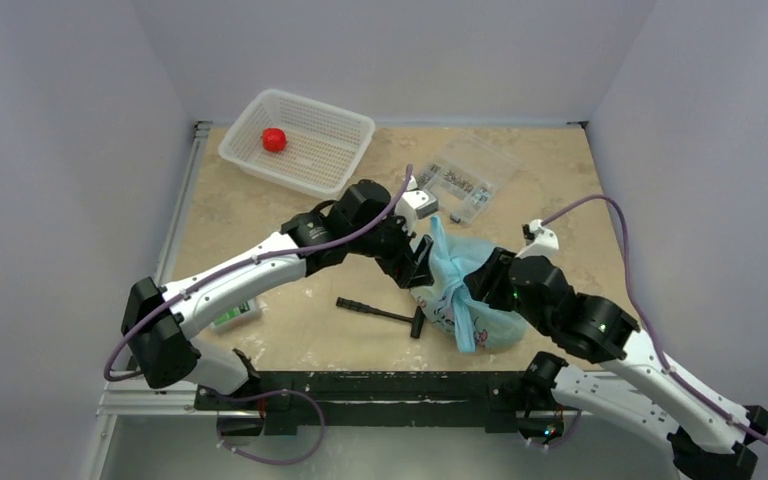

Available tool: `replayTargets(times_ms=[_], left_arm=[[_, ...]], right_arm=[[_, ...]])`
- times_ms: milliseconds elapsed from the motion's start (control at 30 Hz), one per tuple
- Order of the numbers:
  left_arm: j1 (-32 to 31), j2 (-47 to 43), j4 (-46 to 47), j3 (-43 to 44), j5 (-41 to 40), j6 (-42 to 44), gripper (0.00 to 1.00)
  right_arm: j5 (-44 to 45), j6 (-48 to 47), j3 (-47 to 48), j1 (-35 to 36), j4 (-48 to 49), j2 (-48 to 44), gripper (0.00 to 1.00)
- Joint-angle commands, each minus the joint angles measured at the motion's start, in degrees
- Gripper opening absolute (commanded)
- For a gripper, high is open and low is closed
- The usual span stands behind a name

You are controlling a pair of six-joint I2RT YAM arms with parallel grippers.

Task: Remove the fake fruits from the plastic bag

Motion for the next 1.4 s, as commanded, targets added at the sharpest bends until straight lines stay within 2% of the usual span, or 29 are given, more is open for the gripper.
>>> replayTargets(times_ms=[0,67,133,200,400,467,533,633,733,800,967,1100,1133,1200,1267,1367], left_arm=[[-2.4,3.9,0.3,2.4,0.4,-0.8,0.75],[-3.6,6.1,-0.3,3.2,2.0,-0.9,0.77],[-5.0,7.7,0.2,3.4,3.3,-1.3,0.86],[-6.1,9.3,-0.3,4.3,3.4,-1.2,0.87],[-6.5,11.9,-1.5,6.1,0.4,-0.9,0.68],[-6.5,12.4,-1.1,6.1,0.8,-1.3,0.65],[-6.5,13.0,-0.4,6.2,1.2,-1.9,0.68],[-6.4,14.7,0.2,7.1,1.6,-2.5,0.78],[-6.4,16.4,-0.6,9.4,1.3,-2.1,0.78],[-6.4,17.0,0.1,9.6,0.5,-2.3,0.72],[-6.4,17.0,-2.6,10.3,-3.9,-1.9,0.37],[-6.5,14.6,-2.4,9.1,-5.7,-1.7,0.17],[-6.5,14.1,-1.8,8.6,-5.4,-1.9,0.15],[-6.5,13.3,-0.4,7.6,-4.4,-2.2,0.04],[-6.5,12.6,1.0,6.4,-4.1,-2.4,0.00],[-6.7,12.0,2.6,5.4,-4.0,-2.7,0.00]], right_arm=[[4.4,4.6,-1.4,0.1,-1.9,-3.2,0.45],[4.4,4.3,-1.6,0.1,-2.0,-3.1,0.45],[4.1,3.6,-1.4,0.1,-1.7,-2.4,0.45],[2.9,3.1,-1.6,0.1,-0.9,-1.2,0.45],[-1.5,3.4,-6.0,0.1,4.6,1.6,0.41],[-1.8,3.5,-7.2,0.1,5.5,1.9,0.40],[-1.6,3.5,-7.4,0.1,5.5,2.0,0.40],[-1.2,3.4,-7.3,0.1,5.2,2.4,0.40],[-0.9,3.3,-7.5,0.1,5.1,2.8,0.40],[-0.9,3.1,-7.7,0.1,5.4,3.2,0.41],[-0.1,2.3,-7.2,0.1,6.0,4.7,0.45],[1.1,0.5,-6.8,0.1,6.4,5.6,0.52],[1.2,-0.3,-6.9,0.1,6.8,5.7,0.52],[1.2,-0.4,-7.1,0.1,7.8,5.8,0.52],[1.2,0.0,-7.7,0.1,8.9,5.6,0.52],[2.2,1.0,-8.9,0.1,10.5,4.7,0.47]])
